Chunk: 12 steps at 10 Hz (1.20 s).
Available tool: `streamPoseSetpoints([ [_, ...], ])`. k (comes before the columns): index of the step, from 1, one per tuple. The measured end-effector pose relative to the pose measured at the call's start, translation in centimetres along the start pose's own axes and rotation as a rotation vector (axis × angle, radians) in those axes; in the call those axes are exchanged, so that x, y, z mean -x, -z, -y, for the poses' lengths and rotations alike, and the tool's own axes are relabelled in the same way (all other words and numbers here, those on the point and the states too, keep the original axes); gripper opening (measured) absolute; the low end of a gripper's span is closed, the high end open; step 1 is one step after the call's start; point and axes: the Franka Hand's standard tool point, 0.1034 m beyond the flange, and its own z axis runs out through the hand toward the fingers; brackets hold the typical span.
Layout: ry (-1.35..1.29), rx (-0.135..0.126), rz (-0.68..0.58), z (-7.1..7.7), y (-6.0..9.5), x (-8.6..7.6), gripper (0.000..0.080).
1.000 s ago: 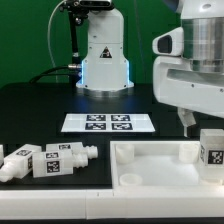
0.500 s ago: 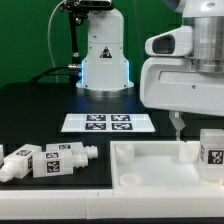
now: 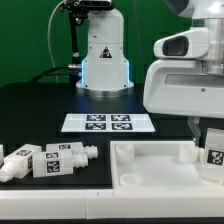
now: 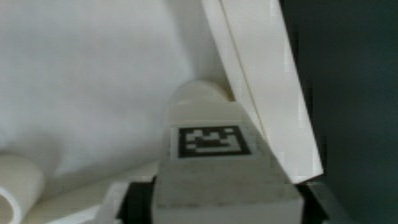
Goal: Assemble square table
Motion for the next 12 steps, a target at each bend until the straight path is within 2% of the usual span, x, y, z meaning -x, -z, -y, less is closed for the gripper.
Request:
streamPoseSetpoints([
  [2,-0.163,-0.003,0.003,-0.39,-0.07,-0.21,0.0284],
  [4,-0.474,-0.006,0.014,-0.26,-0.13,0.00,0.0284],
  [6,-0.834,-0.046,0.043,-0.52,-0.22,-0.16,0.0284],
  [8,-1.030,-0.053,0.061,-0.42,-0.25,-0.05,0.0284],
  [9,-1.021,-0.052,0.060,-0.45,-0.27,-0.06,0.0312],
  [10,-0.981,-0.053,0.059,-0.46,-0.31,-0.05,0.0448],
  [11,-0.888,-0.046,0.054,-0.51,-0.20,-0.13,0.0448],
  [12,-0.723,-0.043,0.048,-0.42,0.21,-0.33,0.0599],
])
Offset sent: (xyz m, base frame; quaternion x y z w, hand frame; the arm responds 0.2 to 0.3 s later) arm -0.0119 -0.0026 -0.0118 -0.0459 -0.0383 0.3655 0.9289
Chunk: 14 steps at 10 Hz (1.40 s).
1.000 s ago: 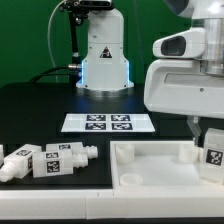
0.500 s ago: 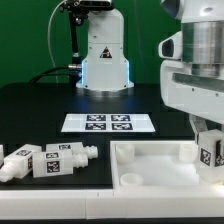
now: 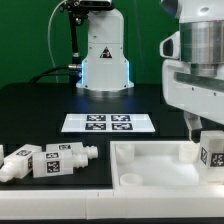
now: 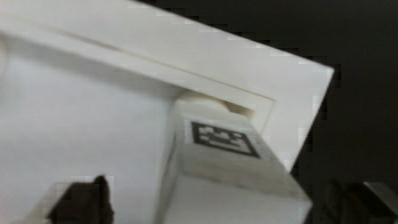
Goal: Assemble square table
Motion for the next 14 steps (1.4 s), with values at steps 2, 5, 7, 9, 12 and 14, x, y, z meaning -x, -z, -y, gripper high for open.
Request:
streamPoseSetpoints([
  [2,0.271,0.009,0.000,0.12,0.27,0.37,0.0634],
  [5,0.457,0.011,-0.001,0.00,0.20,0.09,0.0649],
  [7,0.821,0.037,-0.028,-0.06,0.25,-0.23,0.0649],
  [9,1.129,0.042,-0.022,-0.07,-0.08,-0.08,0.0649],
  [12,1.087,0.042,-0.023,-0.11,-0.08,-0.18,0.0516],
  [14,1.005,0.039,-0.023,-0.10,-0.10,-0.14,0.0285],
])
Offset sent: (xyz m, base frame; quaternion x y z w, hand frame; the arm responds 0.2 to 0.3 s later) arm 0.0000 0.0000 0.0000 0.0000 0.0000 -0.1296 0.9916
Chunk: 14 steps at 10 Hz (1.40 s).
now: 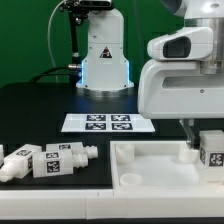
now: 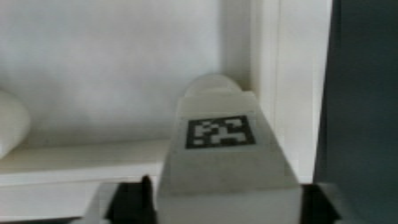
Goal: Assemble square table
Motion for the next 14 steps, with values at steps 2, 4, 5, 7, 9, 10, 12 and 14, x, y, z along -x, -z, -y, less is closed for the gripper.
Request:
streamPoseSetpoints([
  [2,-0.248,0.020,-0.006,0.41,-0.04,0.24,0.0285],
  [4,-0.547,0.030,0.011,0.32,-0.12,0.36,0.0285],
  [5,-0.706,0.030,0.015,0.30,-0.14,0.26,0.0285],
  [7,-0.993,0.018,0.015,0.25,-0.18,0.16,0.0285],
  [9,-1.182,0.019,0.015,0.24,-0.23,0.19,0.0285],
  [10,-1.188,0.019,0.015,0.25,-0.23,0.20,0.0285],
  [12,-1.130,0.019,0.015,0.30,-0.23,0.22,0.0537],
  [14,-0.816,0.025,0.016,0.69,-0.30,0.39,0.0615],
])
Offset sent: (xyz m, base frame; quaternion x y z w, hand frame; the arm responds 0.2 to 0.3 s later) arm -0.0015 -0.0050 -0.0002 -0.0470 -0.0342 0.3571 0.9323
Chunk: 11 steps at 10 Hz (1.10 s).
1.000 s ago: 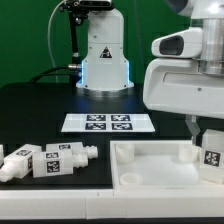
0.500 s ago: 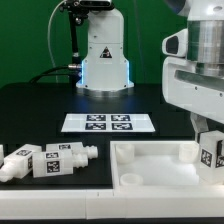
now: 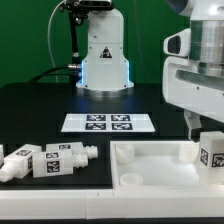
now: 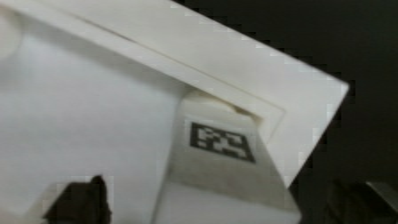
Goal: Assemble square table
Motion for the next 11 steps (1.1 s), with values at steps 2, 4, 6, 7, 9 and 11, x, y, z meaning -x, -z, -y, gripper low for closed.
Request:
streamPoseSetpoints([
  [2,0.193,-0.002,0.001,-0.2,0.1,0.7,0.0648],
  [4,0.344,0.000,0.002,-0.4,0.0,0.6,0.0648],
  [6,0.598,-0.002,0.002,-0.4,0.1,0.1,0.0648],
  [7,0.761,-0.003,0.006,-0.5,0.1,-0.3,0.0648],
  [9,0.802,-0.003,0.005,-0.4,0.1,-0.1,0.0648],
  [11,0.769,-0.004,0.006,-0.4,0.1,-0.2,0.0515],
])
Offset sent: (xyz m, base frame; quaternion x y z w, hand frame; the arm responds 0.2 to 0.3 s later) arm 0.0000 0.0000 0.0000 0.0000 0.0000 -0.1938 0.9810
